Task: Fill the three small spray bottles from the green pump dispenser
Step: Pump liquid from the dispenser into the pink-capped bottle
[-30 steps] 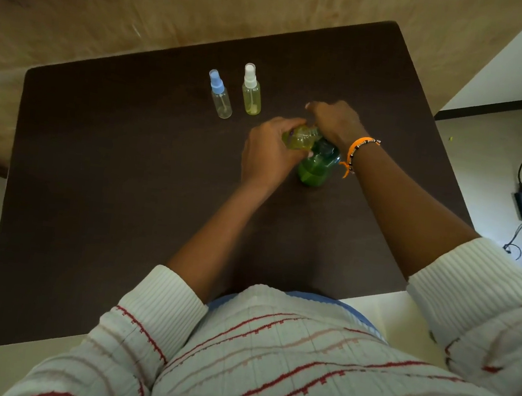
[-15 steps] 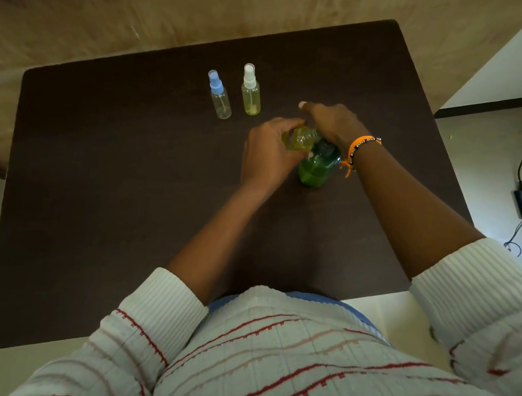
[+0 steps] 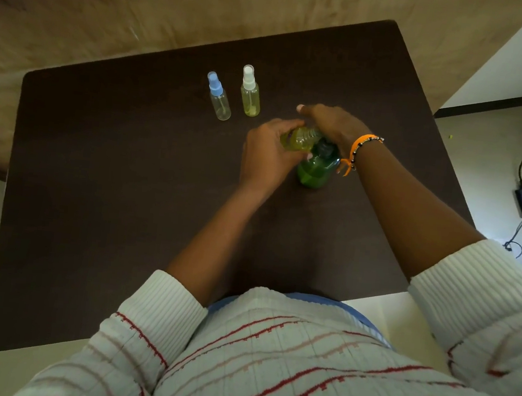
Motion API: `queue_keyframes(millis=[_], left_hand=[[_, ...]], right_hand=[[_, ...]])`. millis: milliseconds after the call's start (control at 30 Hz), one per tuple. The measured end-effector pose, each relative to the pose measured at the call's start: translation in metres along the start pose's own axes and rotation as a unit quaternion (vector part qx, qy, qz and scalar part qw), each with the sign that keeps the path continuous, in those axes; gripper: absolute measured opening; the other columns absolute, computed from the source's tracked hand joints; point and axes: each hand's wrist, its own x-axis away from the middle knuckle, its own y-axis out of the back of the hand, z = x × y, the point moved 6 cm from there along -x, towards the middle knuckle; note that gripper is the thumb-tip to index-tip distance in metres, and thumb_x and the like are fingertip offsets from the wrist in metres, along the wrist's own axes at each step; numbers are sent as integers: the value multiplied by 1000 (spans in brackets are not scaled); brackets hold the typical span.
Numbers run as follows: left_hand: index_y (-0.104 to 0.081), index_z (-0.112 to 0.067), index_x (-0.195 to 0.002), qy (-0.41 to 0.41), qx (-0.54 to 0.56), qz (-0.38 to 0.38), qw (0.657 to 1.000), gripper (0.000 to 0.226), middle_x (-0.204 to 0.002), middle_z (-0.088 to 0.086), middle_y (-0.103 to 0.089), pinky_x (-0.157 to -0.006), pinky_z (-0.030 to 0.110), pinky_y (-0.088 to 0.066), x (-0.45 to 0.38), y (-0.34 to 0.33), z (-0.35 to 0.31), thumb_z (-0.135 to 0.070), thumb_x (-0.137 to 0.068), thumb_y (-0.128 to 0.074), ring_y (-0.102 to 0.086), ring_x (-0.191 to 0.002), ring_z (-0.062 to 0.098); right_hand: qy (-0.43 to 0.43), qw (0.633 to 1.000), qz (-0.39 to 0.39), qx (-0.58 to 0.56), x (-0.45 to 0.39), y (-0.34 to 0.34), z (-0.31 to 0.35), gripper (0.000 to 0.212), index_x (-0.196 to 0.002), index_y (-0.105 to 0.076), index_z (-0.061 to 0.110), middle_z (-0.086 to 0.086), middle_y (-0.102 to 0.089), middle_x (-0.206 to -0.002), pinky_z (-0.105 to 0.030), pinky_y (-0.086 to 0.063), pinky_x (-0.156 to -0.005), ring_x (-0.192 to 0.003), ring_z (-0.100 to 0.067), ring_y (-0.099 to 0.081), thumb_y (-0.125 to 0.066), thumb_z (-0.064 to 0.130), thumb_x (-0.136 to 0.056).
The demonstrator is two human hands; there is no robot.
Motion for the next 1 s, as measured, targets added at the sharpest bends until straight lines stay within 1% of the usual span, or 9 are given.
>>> queue_keyframes(millis=[100, 200, 367, 467, 533, 700, 800, 933, 1000], left_hand=[[-68, -20, -111, -1, -10, 3, 1000, 52, -98, -2, -69, -82, 29, -53, 0, -1, 1, -16, -61, -83, -64, -89, 10], [-69, -19, -110, 1, -13, 3, 1000, 52, -97, 0, -69, -82, 32, -53, 1, -1, 1, -15, -60, -83, -64, -89, 12], [-68, -16, -111, 7, 2, -3, 1000, 52, -100, 0, -70, -84, 33, -53, -1, 0, 2, -14, -61, -83, -65, -91, 12], [-68, -17, -111, 0, 4, -3, 1000, 52, -99, 0, -70, -83, 32, -54, 0, 0, 2, -14, -62, -82, -65, -90, 11], [-68, -18, -111, -3, 3, -5, 1000, 52, -100, 0, -70, -83, 30, -54, 1, 0, 1, -14, -61, -82, -65, -91, 10], [-69, -15, -109, 5, 4, -1, 1000, 51, -101, 1, -70, -81, 23, -51, 2, -2, 4, -11, -60, -82, -65, -92, 11], [-68, -13, -111, 5, 1, -1, 1000, 53, -102, 3, -70, -83, 24, -52, 0, -3, 6, -13, -60, -83, -65, -92, 12], [-68, -12, -112, -2, 0, -7, 1000, 54, -103, 3, -71, -85, 25, -52, -2, 0, 3, -14, -61, -84, -65, -94, 11], [-68, -12, -112, -2, 3, -8, 1000, 53, -104, 3, -71, -84, 23, -52, -1, 0, 2, -14, -61, -84, -65, -94, 11]], right_hand=[[6, 995, -91, 43, -8, 10, -2, 49, -127, -58, 3, -17, -57, -132, -36, -45, -96, -118, -33, -56, -54, 36, -91], [22, 992, -105, 64, -6, 11, 1, 45, -123, -60, 1, -19, -58, -131, -35, -45, -95, -119, -36, -56, -54, 32, -91], [16, 1000, -24, 2, 3, 2, 5, 60, -129, -58, 10, -12, -58, -134, -40, -46, -102, -117, -31, -58, -57, 50, -84], [5, 999, 46, -12, -2, -5, 1, 52, -108, -64, 17, -10, -62, -119, -47, -43, -105, -102, -27, -59, -56, 57, -77], [15, 999, 35, 24, 3, -3, 5, 41, -112, -65, 13, -8, -58, -110, -38, -43, -99, -98, -26, -55, -52, 45, -90], [18, 994, -61, 89, -3, 6, 3, 47, -129, -56, 2, -19, -54, -136, -32, -40, -90, -123, -34, -53, -50, 34, -95], [10, 997, -48, 54, -5, 4, 1, 62, -140, -47, 4, -18, -47, -145, -35, -39, -102, -131, -34, -47, -50, 47, -95], [-7, 1000, 24, -15, -1, -4, 2, 64, -145, -42, 15, -9, -44, -145, -47, -39, -97, -131, -34, -45, -46, 54, -95], [-1, 999, 23, -26, -3, -4, 1, 60, -142, -46, 14, -5, -48, -140, -43, -40, -93, -125, -29, -49, -48, 51, -94]])
